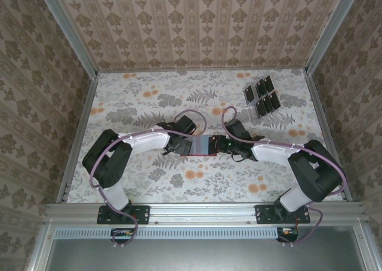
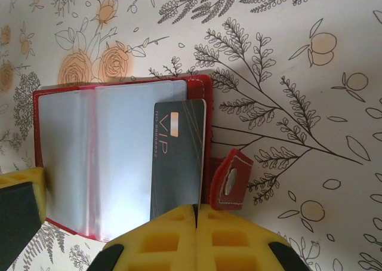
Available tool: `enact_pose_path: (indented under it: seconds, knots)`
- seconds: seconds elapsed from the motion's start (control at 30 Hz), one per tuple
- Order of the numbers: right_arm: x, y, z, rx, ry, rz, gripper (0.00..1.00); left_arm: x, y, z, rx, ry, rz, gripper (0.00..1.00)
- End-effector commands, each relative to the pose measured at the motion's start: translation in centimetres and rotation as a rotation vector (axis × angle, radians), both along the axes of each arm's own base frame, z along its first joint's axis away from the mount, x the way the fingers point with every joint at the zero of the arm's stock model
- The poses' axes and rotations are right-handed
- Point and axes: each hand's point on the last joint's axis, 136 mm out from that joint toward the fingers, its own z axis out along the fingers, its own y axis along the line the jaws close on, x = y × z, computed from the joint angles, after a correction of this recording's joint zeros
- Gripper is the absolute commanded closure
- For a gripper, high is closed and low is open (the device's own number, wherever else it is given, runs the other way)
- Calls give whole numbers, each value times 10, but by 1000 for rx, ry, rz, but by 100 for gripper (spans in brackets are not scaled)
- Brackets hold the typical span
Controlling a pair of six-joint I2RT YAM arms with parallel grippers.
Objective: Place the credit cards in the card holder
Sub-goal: Insert the credit card into the card slot.
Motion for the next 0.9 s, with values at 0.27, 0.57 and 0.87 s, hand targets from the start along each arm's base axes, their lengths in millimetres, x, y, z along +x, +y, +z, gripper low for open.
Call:
enact_pose_path:
  seconds: [0.27,0.57,0.87]
  knots:
    - [-1,19,28,140,-29,65,100,-13,19,-13,55,41,34,0]
    - [9,43,63,282,-88,90,100,-13,18,-14,49,42,37,0]
    - [18,61,49,343,-95,94,100,-14,19,-16,56,47,35,0]
